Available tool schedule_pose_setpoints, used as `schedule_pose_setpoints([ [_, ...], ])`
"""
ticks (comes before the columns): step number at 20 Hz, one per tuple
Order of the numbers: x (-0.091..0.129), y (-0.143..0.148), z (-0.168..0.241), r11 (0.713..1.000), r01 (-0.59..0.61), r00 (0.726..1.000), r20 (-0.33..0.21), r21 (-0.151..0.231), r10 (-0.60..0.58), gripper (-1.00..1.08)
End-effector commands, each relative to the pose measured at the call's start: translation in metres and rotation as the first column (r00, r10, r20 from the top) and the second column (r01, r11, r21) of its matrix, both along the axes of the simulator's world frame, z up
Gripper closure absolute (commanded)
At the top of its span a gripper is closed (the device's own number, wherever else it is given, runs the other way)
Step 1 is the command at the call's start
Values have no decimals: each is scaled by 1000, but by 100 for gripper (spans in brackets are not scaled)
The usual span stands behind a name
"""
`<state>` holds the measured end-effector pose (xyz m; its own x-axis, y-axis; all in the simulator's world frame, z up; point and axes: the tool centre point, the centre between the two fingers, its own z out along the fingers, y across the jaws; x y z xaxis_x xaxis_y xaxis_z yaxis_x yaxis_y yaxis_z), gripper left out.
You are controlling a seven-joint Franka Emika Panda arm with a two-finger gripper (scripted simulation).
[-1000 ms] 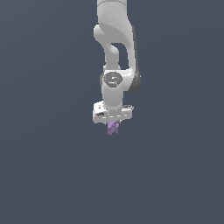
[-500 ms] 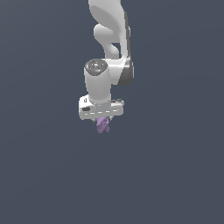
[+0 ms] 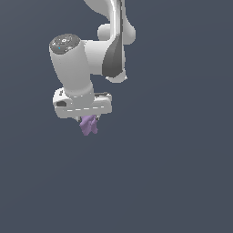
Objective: Pick up the object and move it to a goal position.
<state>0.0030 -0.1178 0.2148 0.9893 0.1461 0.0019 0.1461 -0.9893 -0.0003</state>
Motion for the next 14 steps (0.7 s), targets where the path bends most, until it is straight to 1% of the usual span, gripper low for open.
schedule_pose_setpoints([
  [1,6,-13,15,1000,-2,1000,-1,0,2,108],
  [7,15,-34,38,1000,-1,1000,-2,0,1,108],
  [14,20,-43,47,1000,-1,1000,-2,-1,1,108],
])
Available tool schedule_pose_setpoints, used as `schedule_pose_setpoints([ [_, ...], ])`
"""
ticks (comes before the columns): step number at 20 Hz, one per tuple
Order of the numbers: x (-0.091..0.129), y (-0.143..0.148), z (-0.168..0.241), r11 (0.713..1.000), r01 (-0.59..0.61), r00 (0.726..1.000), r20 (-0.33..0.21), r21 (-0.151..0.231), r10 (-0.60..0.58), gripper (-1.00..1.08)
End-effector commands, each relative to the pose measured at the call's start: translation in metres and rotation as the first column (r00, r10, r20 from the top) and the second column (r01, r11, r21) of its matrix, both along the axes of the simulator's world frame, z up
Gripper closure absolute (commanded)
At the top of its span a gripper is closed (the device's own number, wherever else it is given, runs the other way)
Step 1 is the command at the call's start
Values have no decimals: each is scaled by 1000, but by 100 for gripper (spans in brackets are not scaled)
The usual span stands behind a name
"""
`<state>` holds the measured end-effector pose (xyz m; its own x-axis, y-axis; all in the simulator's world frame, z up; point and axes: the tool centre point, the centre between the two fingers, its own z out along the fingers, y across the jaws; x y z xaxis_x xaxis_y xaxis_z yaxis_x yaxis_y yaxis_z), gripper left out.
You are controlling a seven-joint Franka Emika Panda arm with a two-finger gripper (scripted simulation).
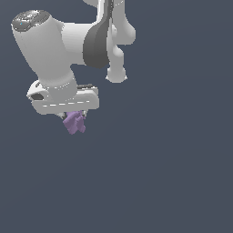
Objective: Pick up the object and move it to a goal position.
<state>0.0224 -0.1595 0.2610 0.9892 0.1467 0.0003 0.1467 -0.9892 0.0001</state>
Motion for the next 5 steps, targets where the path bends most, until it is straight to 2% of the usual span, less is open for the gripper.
schedule_pose_setpoints([
  [1,1,-1,1,1000,-1,1000,0,0,1,108],
  [5,1,1,0,1000,-1,1000,0,0,1,108],
])
